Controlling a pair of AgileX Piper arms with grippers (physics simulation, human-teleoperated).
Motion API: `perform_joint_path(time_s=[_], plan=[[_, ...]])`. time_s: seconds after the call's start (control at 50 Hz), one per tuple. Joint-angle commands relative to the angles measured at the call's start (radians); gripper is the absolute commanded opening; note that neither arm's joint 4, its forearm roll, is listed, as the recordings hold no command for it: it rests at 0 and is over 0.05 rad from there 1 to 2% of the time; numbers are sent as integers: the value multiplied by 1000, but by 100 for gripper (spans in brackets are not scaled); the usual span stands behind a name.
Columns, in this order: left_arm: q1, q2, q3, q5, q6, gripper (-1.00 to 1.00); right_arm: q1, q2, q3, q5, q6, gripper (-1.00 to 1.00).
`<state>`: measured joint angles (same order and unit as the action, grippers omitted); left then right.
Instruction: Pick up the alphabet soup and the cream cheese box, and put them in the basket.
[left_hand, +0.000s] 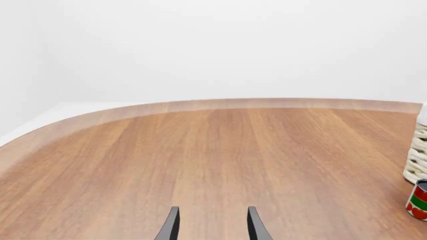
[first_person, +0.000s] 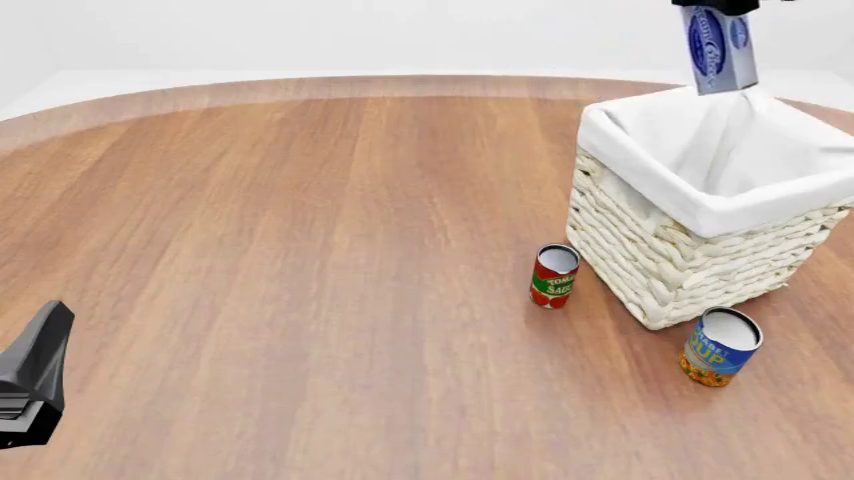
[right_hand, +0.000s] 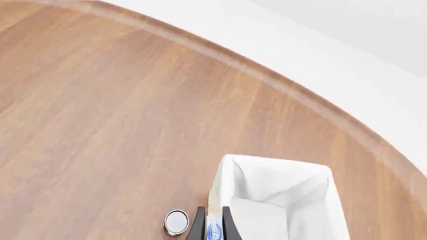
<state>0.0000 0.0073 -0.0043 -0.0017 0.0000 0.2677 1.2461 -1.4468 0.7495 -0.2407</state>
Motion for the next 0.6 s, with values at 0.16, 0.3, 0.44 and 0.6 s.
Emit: perform_joint_path(time_s=[0.16,0.3,0.44,0.6], plan=[[0,0,0,0,0,100,-95,28,46,-37,23,-100],[0,0,0,0,0,100,-115,37,65,-58,35,-100],[0,0,0,0,0,100,-144,56,75,-68,36,-100],[0,0,0,0,0,100,-164,71,76,-77,38,-100]])
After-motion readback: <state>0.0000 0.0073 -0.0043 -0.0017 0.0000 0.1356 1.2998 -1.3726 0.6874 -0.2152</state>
